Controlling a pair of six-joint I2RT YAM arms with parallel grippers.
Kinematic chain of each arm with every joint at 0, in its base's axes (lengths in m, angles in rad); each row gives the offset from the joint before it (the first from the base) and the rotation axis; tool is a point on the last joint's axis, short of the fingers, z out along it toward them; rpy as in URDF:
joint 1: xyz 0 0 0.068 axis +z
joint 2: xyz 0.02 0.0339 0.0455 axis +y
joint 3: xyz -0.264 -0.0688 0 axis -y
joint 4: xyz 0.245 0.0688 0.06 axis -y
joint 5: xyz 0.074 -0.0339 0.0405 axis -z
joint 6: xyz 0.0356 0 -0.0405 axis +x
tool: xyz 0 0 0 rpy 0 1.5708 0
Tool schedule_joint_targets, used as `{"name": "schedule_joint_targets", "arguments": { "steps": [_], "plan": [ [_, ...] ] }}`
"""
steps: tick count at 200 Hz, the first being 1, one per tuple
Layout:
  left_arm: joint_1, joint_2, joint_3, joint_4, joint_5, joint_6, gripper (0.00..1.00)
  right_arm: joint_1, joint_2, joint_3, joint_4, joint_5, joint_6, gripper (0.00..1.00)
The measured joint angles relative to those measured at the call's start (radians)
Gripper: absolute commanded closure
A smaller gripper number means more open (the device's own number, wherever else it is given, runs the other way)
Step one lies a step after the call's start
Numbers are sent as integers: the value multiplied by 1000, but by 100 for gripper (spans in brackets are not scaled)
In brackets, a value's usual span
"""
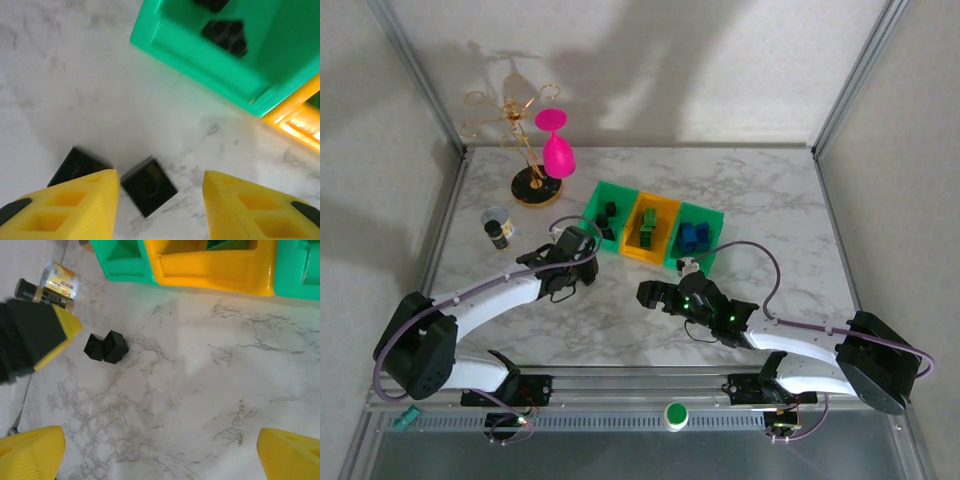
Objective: Sort the legos into containers by color
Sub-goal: Pick up the lego from the center of the table.
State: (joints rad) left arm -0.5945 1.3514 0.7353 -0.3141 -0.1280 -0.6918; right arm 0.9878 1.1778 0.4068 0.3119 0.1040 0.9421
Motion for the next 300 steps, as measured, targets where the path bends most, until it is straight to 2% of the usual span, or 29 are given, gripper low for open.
{"name": "schedule_joint_targets", "arguments": {
  "steps": [105,166,227,300],
  "plan": [
    [-55,110,-19,61,-23,-84,42,-2,-9,0,20,2,6,1],
    [-65,181,-3,79,-31,-92,42,-6,-31,-8,21,7,13,1],
    [-66,250,66,98,-61,-76,57,-8,-85,-41,11,16,17,1],
    [-71,265,68,101,-79,-64,65,-17,-130,-60,-11,33,24,1]
  ]
}}
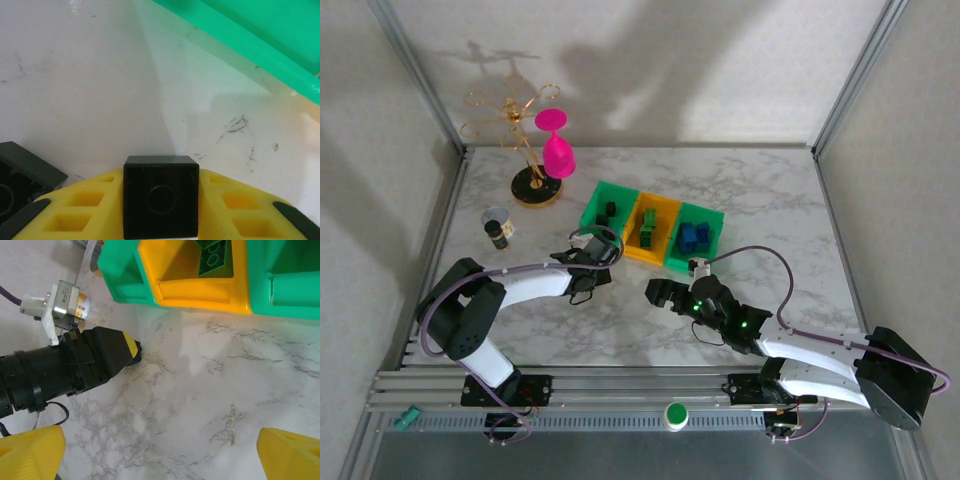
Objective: Sort the legos into containers by color
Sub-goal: Pick up the lego from the center of the table, then place the lego in the container.
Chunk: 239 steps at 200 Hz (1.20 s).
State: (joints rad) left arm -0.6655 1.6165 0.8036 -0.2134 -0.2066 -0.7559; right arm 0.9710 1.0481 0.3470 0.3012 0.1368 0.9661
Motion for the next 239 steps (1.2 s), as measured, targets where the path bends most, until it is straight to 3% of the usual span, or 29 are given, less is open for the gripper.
{"name": "schedule_joint_targets", "arguments": {
  "steps": [41,87,166,239],
  "plan": [
    [-1,-58,19,-42,-17,13,64,-10,0,0,-9,0,0,1],
    [27,-71,180,-60,-57,71,64,-53,1,30,-63,-3,-1,1],
    [129,169,476,-49,-45,163,63,-70,0,66,-84,-5,-8,1],
    [150,312,541,-52,-18,188,56,-73,-53,54,-92,-7,-8,1]
  ]
}}
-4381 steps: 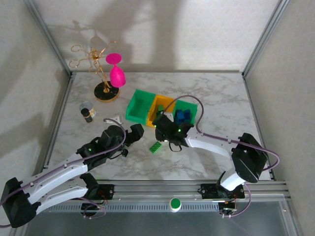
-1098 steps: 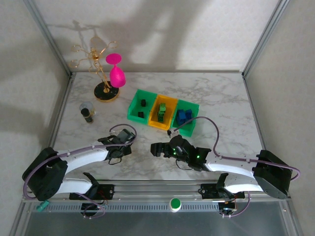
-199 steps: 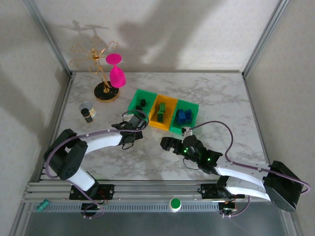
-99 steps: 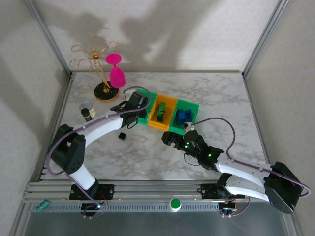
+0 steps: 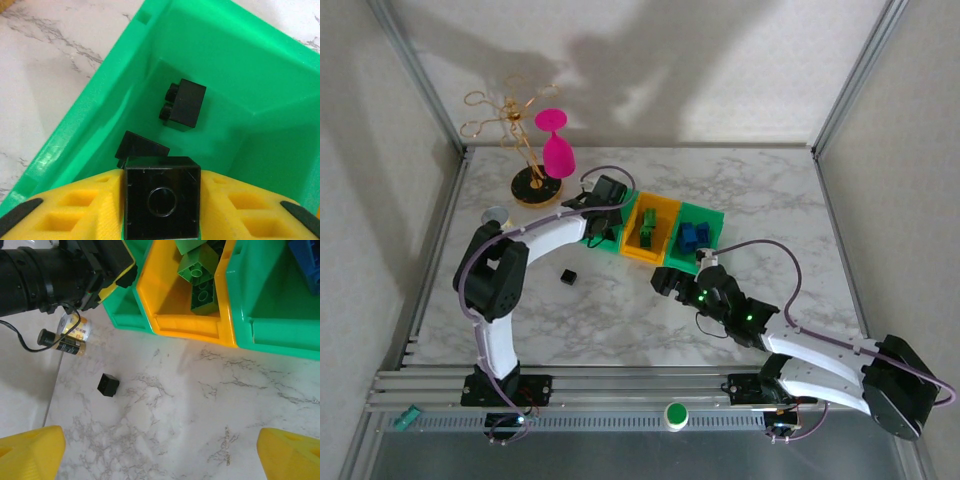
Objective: Sort the legos into containers by color
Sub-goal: Place the lego in the container.
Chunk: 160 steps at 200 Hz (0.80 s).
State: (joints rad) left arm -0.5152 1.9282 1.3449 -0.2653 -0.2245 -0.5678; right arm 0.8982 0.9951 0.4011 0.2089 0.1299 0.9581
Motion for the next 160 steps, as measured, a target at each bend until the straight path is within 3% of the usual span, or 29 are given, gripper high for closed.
{"name": "schedule_joint_targets", "arguments": {
  "steps": [69,160],
  "plan": [
    [0,-57,-23,-3,6,16,55,-4,-25,-11,-45,-13,-30,1],
    [24,-606,-418,-30,-1,-11,48,43,92,-18,51,-91,-55,1]
  ]
}}
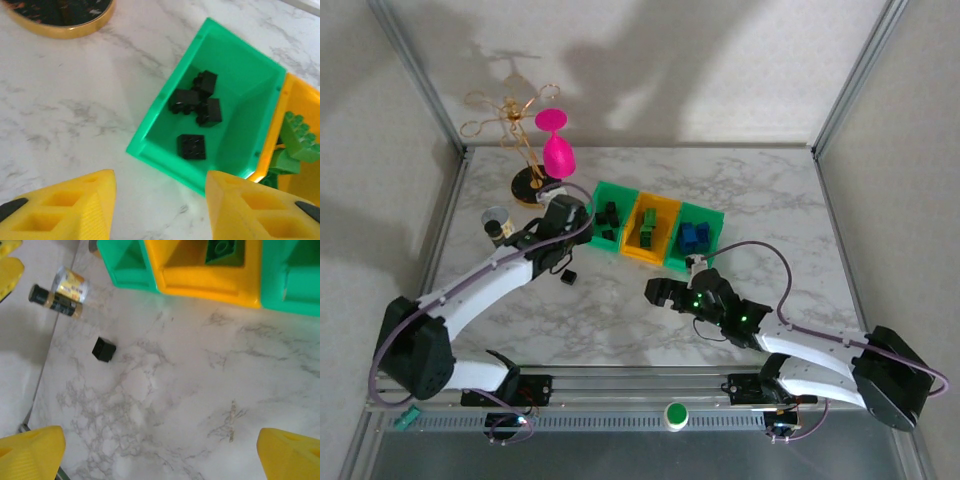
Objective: Sort the legos into containers by color
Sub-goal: Place the lego in the container, then pick up the lego from the middle-left of the table.
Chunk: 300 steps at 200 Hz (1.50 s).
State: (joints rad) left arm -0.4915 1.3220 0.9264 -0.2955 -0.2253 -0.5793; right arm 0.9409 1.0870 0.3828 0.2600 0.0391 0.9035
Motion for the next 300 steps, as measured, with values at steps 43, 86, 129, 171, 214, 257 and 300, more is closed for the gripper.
{"name": "schedule_joint_targets", "arguments": {
  "steps": [43,86,129,171,214,257,300],
  "plan": [
    [48,-36,-180,3,35,-32,44,68,127,8,58,1,2,1],
    [55,0,-241,26,88,-49,40,101,216,51,108,1,10,1],
    [58,79,-242,61,126,-49,38,101,222,67,118,5,17,1],
    [41,119,-242,60,124,-41,39,101,209,67,108,23,18,1],
    [-10,127,-245,53,106,-42,44,101,199,67,90,39,17,1],
    [-45,180,-244,53,90,-48,53,101,197,67,82,43,17,1],
    [-48,193,-244,52,67,-54,62,101,181,67,71,47,18,1]
  ]
}}
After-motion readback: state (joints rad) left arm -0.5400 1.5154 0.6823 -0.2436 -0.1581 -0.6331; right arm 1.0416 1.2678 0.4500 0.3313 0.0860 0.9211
